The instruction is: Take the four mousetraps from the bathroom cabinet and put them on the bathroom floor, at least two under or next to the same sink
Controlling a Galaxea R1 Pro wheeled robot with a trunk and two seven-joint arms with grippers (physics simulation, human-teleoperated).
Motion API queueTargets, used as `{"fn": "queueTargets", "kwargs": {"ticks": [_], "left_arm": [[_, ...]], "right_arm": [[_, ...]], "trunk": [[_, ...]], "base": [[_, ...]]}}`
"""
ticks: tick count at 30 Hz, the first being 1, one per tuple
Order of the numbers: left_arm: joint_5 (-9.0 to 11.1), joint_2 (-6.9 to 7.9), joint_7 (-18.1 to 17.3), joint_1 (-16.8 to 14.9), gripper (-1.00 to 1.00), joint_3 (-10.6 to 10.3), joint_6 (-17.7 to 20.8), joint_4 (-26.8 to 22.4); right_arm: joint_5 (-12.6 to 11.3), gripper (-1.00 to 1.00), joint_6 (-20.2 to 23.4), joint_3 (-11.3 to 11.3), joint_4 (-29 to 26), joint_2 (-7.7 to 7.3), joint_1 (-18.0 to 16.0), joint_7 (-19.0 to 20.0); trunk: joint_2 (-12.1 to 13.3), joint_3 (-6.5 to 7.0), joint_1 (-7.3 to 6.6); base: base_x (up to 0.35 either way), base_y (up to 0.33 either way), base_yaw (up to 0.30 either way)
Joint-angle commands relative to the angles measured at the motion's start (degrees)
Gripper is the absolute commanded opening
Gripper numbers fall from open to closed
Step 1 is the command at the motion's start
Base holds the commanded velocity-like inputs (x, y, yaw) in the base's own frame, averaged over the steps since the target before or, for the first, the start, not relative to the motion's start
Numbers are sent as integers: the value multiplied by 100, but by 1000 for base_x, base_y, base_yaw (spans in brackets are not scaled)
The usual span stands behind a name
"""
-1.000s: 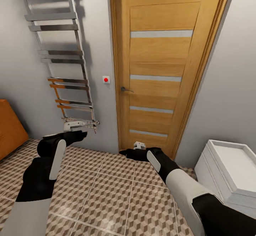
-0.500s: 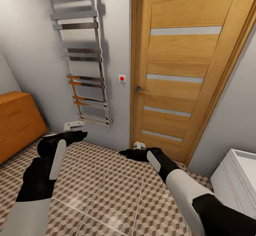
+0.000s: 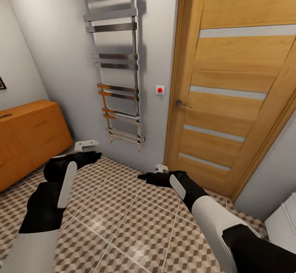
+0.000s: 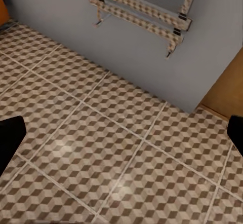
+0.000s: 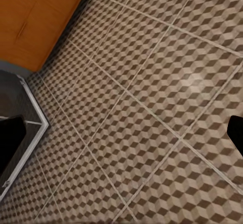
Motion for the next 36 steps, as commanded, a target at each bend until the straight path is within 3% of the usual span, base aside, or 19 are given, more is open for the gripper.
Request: {"fn": "queueTargets", "kwargs": {"ticks": [1, 20, 36], "left_arm": [[59, 2, 51, -5, 100, -9, 23, -5], [59, 2, 52, -7, 100, -48, 23, -5], [59, 2, 44, -9, 100, -50, 23, 3]], "right_arm": [[-2, 100, 20, 7, -3, 0, -6, 6], [5, 100, 20, 20, -1, 0, -5, 6], [17, 100, 21, 26, 3, 0, -5, 6]], "trunk": [[-13, -17, 4], [-13, -97, 4], [-13, -156, 4]], "base": [[19, 0, 263], [16, 1, 264], [105, 75, 265]]}}
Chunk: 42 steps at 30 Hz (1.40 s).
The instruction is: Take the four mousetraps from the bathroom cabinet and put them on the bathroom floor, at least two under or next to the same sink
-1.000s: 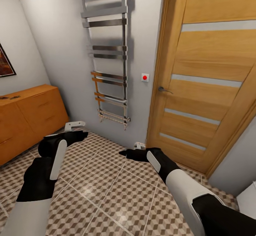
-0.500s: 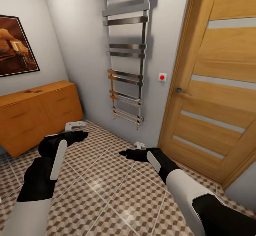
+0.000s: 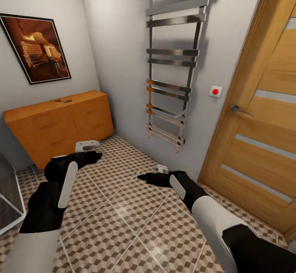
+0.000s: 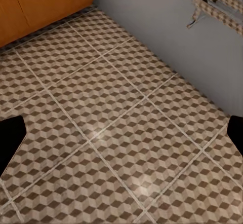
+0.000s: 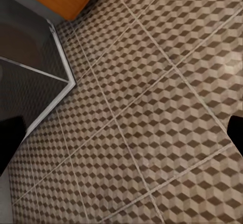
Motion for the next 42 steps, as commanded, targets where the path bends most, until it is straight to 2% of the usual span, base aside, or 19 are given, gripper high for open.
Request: {"fn": "queueTargets", "kwargs": {"ticks": [1, 10, 26, 42], "left_arm": [[59, 2, 51, -6, 100, 1, 22, -3], [58, 8, 45, -8, 100, 4, 22, 2], [59, 9, 45, -9, 100, 5, 22, 4], [58, 3, 53, -9, 100, 4, 22, 7]], "right_arm": [[-3, 100, 20, 8, -2, 0, -6, 5], [1, 100, 20, 8, -7, 0, -6, 6], [-2, 100, 20, 8, -6, 0, -6, 12], [7, 100, 20, 8, -3, 0, 0, 10]], "trunk": [[-11, -16, 5], [-11, -45, 5], [-11, -49, 5], [-11, -47, 5]], "base": [[192, 154, 265], [226, 183, 250], [243, 184, 116], [212, 47, 259]]}}
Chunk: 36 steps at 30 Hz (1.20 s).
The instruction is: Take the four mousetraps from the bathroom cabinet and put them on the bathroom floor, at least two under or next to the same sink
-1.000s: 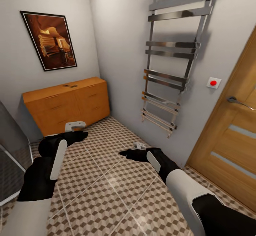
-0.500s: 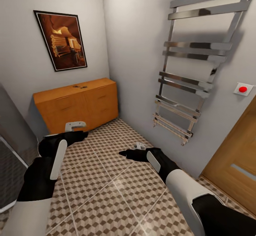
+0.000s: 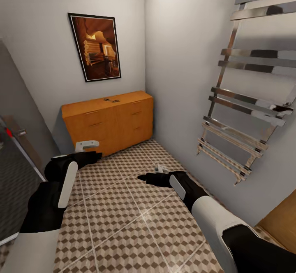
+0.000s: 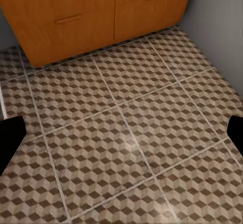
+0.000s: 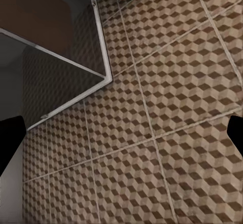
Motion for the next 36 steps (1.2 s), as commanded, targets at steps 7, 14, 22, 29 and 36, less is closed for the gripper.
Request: {"fn": "queueTargets", "kwargs": {"ticks": [7, 14, 22, 29, 36], "left_arm": [[56, 1, 50, -6, 100, -5, 23, -1], [56, 1, 48, -6, 100, -4, 23, 0], [54, 1, 47, -6, 100, -7, 23, -1], [58, 1, 47, -2, 100, -8, 23, 0], [61, 1, 19, 1, 100, -30, 23, -4]], "right_arm": [[11, 100, 20, 9, -2, 0, -3, 7], [14, 100, 20, 8, -2, 0, -4, 8], [15, 100, 23, 13, -5, 0, -3, 12], [16, 100, 22, 11, -4, 0, -2, 16], [16, 100, 24, 9, -7, 0, -4, 17]], "trunk": [[-12, -12, 6], [-12, -12, 6], [-12, -12, 6], [-12, -12, 6], [-12, -12, 6]], "base": [[223, 6, 289], [223, -3, 291], [214, -72, 189], [190, -123, 65], [85, -60, 23]]}}
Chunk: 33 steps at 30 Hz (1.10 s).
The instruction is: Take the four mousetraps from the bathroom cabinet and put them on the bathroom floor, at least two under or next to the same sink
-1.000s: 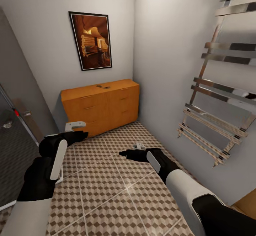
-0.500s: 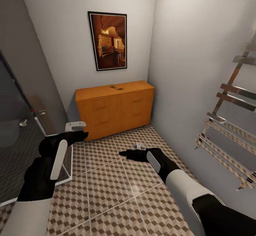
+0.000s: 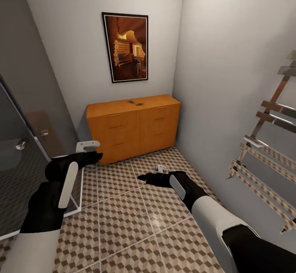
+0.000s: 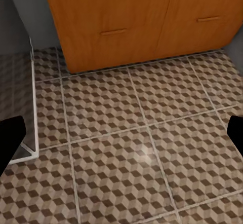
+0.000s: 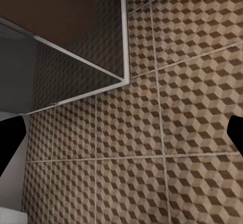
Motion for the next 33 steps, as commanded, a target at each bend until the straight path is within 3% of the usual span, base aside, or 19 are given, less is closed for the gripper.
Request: {"fn": "queueTargets", "kwargs": {"ticks": [1, 33], "left_arm": [[60, 2, 52, -5, 100, -16, 23, -6], [55, 2, 74, -9, 100, -124, 23, -2]], "right_arm": [[1, 100, 20, 5, -2, 0, -7, 7], [1, 100, 23, 5, -5, 0, -4, 7]], "trunk": [[-12, -12, 4], [-12, -12, 4]], "base": [[42, -29, 11], [8, -6, 2]]}}
